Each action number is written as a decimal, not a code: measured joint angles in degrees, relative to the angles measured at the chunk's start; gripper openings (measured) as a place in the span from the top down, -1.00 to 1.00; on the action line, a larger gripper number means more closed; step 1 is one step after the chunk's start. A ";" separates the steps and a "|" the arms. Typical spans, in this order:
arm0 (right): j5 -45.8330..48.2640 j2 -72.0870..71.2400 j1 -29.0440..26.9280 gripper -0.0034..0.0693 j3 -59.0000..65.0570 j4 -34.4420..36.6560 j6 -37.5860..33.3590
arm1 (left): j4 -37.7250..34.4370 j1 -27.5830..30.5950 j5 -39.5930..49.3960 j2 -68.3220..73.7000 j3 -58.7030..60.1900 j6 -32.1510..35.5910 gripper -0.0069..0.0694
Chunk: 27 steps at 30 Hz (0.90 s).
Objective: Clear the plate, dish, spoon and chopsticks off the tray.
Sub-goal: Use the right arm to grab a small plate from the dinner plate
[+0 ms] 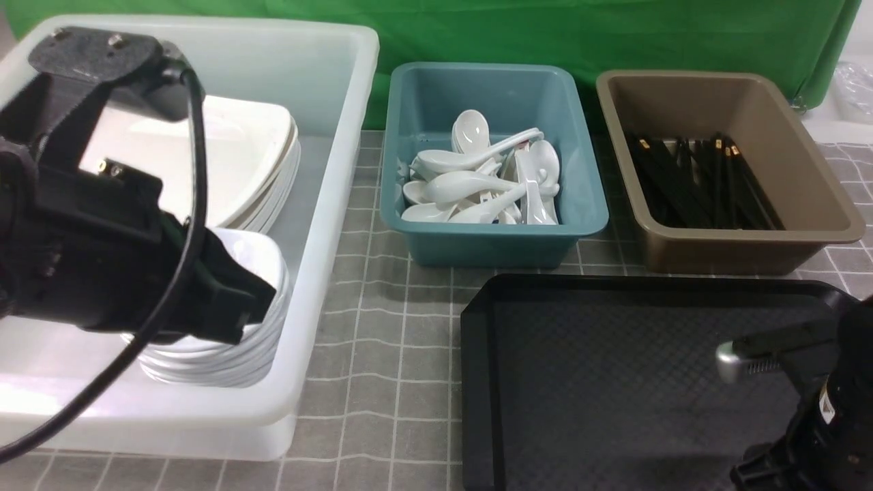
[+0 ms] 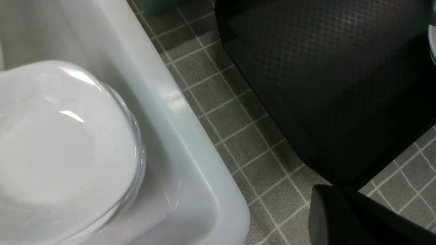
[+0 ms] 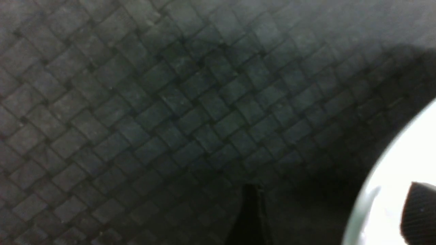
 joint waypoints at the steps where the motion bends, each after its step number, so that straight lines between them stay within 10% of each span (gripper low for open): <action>1: -0.37 0.00 0.00 -0.63 0.54 -0.17 0.44 | 0.06 0.00 0.00 0.00 0.00 0.05 0.81; 14: -2.21 2.16 0.00 -0.45 2.04 -4.43 1.97 | 0.12 0.00 0.41 0.00 0.00 0.05 0.81; 18: -3.17 3.52 0.00 0.29 1.88 -6.14 1.87 | 0.12 0.00 0.97 0.00 0.00 0.05 0.81; 27: -2.36 -2.61 2.49 0.72 -8.20 -0.02 -3.16 | 1.95 0.00 0.06 0.00 0.00 -1.73 0.81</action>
